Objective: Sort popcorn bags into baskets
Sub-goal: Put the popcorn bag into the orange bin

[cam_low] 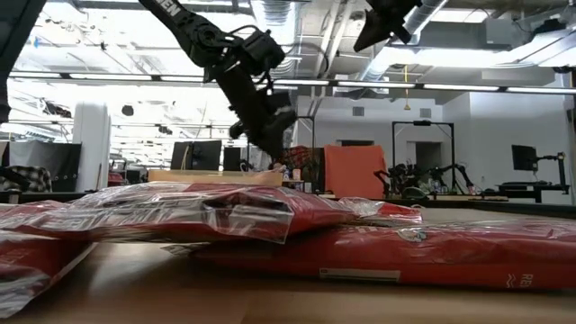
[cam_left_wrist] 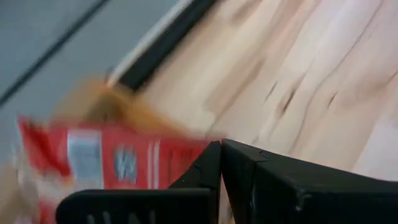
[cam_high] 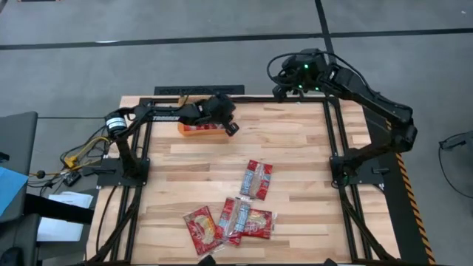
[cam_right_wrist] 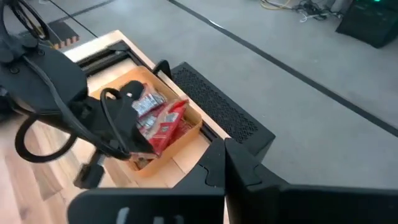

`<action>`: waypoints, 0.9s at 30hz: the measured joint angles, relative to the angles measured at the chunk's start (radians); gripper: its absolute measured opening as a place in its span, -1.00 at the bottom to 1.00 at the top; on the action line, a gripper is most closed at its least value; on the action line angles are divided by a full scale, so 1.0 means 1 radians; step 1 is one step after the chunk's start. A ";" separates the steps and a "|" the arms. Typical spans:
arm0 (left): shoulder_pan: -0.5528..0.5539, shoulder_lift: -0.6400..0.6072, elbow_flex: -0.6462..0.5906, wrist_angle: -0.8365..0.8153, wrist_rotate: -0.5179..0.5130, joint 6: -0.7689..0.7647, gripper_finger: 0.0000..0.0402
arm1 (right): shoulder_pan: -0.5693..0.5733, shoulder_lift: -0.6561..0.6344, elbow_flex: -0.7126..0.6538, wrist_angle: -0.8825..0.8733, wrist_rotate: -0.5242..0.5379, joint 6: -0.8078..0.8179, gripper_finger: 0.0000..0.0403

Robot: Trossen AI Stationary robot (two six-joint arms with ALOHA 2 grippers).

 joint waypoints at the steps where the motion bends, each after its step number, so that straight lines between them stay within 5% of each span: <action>1: 0.001 0.000 0.000 -0.022 0.003 -0.007 -1.00 | -0.001 0.000 0.000 0.000 0.000 -0.008 -0.95; 9: -0.002 -0.001 0.000 -0.108 0.076 0.030 -1.00 | -0.009 0.002 0.000 0.013 0.003 -0.020 -0.93; 18: 0.011 0.003 0.000 0.101 0.021 0.058 -1.00 | -0.009 0.002 0.000 0.016 0.003 -0.021 -0.93; 27: 0.010 0.058 0.001 0.010 0.040 0.007 -1.00 | -0.009 0.002 0.000 0.007 0.003 -0.021 -0.93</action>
